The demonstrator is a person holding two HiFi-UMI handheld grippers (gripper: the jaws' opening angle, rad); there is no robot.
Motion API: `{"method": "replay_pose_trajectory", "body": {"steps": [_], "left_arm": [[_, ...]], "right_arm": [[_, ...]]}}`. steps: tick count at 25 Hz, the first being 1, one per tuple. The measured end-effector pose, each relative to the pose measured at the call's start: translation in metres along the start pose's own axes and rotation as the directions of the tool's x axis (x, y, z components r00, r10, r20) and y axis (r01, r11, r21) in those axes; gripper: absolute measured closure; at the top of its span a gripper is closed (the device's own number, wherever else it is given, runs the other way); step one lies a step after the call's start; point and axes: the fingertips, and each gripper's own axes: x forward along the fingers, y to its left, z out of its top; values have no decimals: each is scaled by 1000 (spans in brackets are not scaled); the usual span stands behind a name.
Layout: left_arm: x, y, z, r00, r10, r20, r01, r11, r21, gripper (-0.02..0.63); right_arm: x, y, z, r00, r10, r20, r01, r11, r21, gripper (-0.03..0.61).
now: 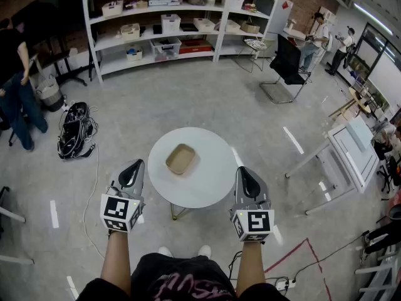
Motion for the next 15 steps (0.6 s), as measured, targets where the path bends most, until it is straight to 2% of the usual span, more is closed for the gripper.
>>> {"method": "replay_pose_trajectory", "body": {"steps": [3,9,15], "left_arm": [[4,10,-1,1000,-4,2,4,1000,2,612],[7,19,-9,1000,-9,-1,9,1000,-12,612],[3,25,-17,1000,-16,-9,15,1000,-20,612]], "right_arm": [[9,5,-1,1000,-13,2,13,999,30,571],[18,14,-7,1000,-12,-12,13,1000,18,571],[19,20,-1,999,-24,23,23,999,43,571]]}}
